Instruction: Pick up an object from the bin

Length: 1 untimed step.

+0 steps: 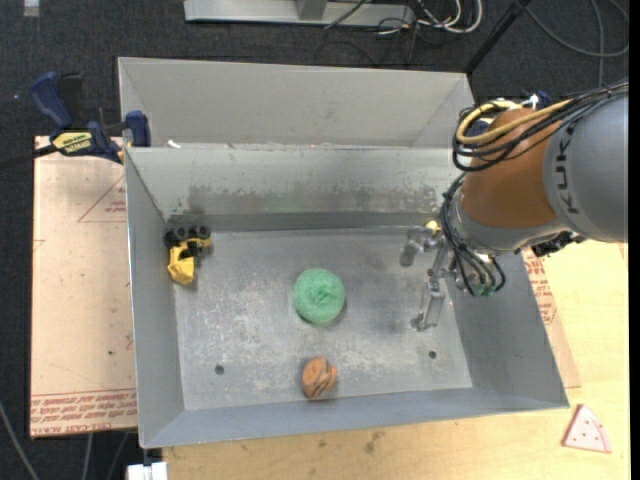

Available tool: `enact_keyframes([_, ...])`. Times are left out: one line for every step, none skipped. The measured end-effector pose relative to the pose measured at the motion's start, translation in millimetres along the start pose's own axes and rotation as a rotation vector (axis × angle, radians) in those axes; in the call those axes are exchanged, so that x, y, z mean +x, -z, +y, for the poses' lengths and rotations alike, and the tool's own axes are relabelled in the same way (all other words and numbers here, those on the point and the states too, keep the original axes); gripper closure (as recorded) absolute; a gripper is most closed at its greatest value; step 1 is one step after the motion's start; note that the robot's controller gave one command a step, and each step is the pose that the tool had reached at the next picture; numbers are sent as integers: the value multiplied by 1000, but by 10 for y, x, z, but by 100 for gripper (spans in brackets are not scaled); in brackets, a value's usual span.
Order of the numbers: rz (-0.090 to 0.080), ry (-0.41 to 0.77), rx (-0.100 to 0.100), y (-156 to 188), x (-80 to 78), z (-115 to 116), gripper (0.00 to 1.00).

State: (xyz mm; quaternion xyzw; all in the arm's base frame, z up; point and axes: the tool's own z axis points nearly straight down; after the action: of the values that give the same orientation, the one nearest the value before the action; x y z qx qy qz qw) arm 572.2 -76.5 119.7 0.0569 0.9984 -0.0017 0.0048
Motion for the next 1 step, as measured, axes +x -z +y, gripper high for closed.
enact_keyframes([5, 168, -5, -327, -130, 410, 0])
